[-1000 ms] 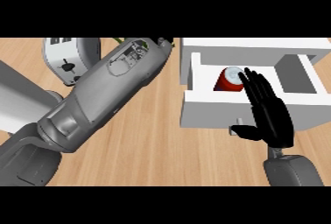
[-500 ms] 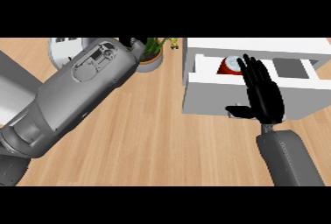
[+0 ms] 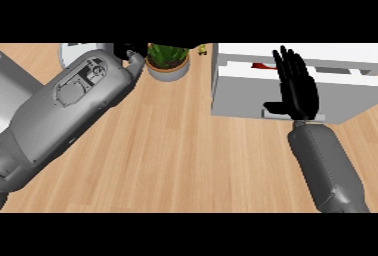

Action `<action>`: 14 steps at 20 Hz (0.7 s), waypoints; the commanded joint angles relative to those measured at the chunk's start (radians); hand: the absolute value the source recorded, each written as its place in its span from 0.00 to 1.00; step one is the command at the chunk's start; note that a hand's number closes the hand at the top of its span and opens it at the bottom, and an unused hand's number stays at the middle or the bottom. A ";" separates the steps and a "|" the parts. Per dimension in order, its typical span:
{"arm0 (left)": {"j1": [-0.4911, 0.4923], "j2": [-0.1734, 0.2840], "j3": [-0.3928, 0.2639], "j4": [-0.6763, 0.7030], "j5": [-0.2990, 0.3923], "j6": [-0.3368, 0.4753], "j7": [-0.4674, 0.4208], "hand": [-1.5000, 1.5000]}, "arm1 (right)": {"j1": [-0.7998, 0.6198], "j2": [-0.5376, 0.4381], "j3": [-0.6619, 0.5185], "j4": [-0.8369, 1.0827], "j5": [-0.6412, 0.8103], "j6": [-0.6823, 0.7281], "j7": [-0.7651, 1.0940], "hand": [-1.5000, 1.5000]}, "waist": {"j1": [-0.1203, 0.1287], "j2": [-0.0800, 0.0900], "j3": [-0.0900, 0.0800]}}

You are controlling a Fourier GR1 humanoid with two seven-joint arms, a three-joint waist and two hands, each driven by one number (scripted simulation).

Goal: Pick up the can, place it into the drawer and close the drawer

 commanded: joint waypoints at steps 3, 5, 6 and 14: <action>0.069 0.079 0.006 -0.097 -0.015 -0.029 0.032 0.00 | -0.148 0.037 -0.048 0.264 0.020 -0.107 0.014 0.00 | 0.015 0.025 0.019; 0.122 0.084 0.022 -0.116 -0.008 -0.045 0.018 0.00 | -0.225 0.018 -0.077 0.311 -0.005 -0.100 0.001 0.00 | 0.004 0.026 0.018; 0.165 0.045 0.012 -0.118 -0.027 -0.012 -0.031 0.00 | -0.222 0.031 -0.079 0.347 0.007 -0.149 -0.002 0.00 | 0.002 0.030 0.018; 0.225 0.121 0.030 -0.229 -0.043 -0.036 0.010 0.00 | -0.409 -0.040 -0.134 0.524 0.006 -0.157 -0.014 0.00 | 0.024 0.036 0.019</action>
